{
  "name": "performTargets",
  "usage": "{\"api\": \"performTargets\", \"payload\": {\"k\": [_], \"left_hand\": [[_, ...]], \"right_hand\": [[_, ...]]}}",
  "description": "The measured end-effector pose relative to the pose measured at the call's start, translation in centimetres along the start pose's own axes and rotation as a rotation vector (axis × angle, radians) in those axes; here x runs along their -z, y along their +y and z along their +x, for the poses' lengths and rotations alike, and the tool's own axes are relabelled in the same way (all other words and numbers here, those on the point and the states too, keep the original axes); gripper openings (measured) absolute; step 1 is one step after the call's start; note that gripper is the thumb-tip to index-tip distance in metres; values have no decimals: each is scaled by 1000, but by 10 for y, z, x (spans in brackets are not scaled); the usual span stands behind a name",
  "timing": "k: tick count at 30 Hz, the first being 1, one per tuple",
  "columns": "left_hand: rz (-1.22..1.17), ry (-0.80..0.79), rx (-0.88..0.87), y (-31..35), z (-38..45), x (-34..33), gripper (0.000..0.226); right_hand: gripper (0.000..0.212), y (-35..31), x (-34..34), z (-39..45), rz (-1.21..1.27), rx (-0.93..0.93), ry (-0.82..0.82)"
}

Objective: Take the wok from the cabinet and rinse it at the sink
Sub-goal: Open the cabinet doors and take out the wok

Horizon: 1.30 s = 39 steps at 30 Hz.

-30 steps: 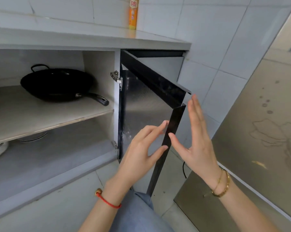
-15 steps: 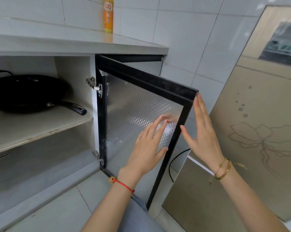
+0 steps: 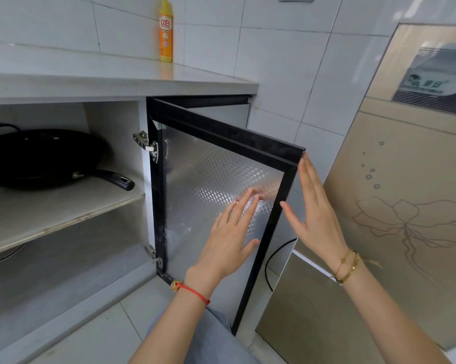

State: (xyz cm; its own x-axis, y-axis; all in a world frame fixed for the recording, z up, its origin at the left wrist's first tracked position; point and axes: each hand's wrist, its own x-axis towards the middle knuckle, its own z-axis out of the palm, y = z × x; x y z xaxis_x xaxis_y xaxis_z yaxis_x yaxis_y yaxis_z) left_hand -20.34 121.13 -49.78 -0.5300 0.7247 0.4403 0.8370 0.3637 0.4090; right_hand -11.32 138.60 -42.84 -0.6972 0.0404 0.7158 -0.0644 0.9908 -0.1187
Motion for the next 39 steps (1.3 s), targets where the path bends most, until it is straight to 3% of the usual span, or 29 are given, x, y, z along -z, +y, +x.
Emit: {"api": "performTargets", "payload": {"k": [9,13,18,28,39], "left_hand": [[-31,35,-13,5,-22,18,76],[-50,141,8,6,-38,39,64],[-28,324,79,-5,-66,77,51],[142,503,371,-82,-139,161,41],[93,569,645,-206,-156,201,41]], "right_hand": [[82,-30,11,-10,9,7,-6],[76,-47,19,-16,12,37,107],[58,-84,20,-18,53,243,182],[45,-171,-56,24,367,310,-37],[49,-221,-225,134,354,145,-405]]}}
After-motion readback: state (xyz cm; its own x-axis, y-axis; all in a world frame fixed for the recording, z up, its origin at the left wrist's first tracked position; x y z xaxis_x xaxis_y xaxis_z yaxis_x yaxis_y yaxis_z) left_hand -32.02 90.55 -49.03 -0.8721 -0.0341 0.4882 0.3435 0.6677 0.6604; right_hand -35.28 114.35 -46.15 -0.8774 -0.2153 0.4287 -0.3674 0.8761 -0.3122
